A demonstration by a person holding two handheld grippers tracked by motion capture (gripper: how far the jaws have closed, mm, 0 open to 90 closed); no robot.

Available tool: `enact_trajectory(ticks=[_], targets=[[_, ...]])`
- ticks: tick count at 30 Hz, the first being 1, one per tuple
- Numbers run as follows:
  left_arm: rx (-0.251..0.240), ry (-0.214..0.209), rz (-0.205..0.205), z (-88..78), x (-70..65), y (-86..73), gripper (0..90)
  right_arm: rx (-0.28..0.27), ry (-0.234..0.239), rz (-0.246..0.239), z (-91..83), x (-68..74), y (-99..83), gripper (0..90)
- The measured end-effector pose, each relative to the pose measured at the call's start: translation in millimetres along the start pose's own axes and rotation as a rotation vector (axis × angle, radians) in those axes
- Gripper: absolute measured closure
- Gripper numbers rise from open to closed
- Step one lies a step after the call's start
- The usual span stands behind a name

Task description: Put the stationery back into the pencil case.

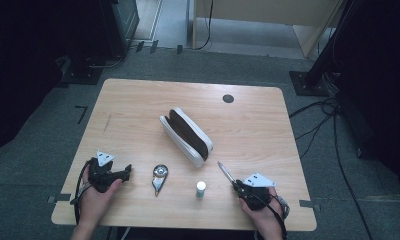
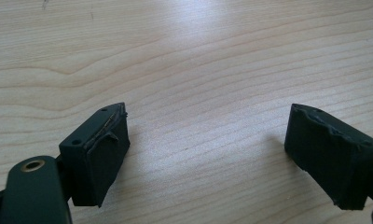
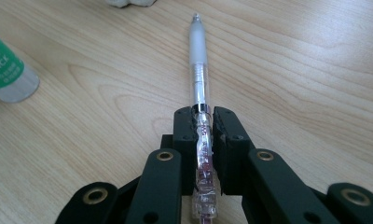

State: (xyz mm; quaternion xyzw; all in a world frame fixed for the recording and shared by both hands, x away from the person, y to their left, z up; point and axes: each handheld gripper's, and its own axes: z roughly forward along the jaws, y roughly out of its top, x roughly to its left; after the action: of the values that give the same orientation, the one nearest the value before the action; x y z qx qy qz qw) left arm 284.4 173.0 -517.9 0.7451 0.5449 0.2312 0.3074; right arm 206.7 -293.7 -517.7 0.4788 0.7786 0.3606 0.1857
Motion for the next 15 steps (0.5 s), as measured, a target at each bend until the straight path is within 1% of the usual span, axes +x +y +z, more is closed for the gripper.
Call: enact_trajectory(ticks=[1,2,5,6,12,15], targets=[[0.002,0.0,0.002,-0.2,0.2,0.0,13.9,-0.009,-0.001,0.001,-0.6,-1.5,-0.4,80.3],[0.0,0.0,0.0,0.0,0.0,0.0,13.9,-0.015,-0.002,0.021,-1.8,-1.9,-0.3,80.3],[0.001,-0.001,0.001,0.1,-0.1,0.2,13.9,-0.036,0.019,0.044,-5.8,-5.2,1.2,80.3],[0.001,-0.001,0.001,0.2,-0.1,0.2,13.9,-0.042,0.015,0.049,-7.2,-5.3,1.5,80.3],[0.0,-0.001,0.001,0.2,-0.1,0.2,13.9,-0.064,0.008,0.05,-11.0,-5.4,4.7,80.3],[0.0,-0.001,0.001,0.2,-0.1,0.2,13.9,-0.075,0.011,0.063,-14.9,-4.4,8.4,80.3]])
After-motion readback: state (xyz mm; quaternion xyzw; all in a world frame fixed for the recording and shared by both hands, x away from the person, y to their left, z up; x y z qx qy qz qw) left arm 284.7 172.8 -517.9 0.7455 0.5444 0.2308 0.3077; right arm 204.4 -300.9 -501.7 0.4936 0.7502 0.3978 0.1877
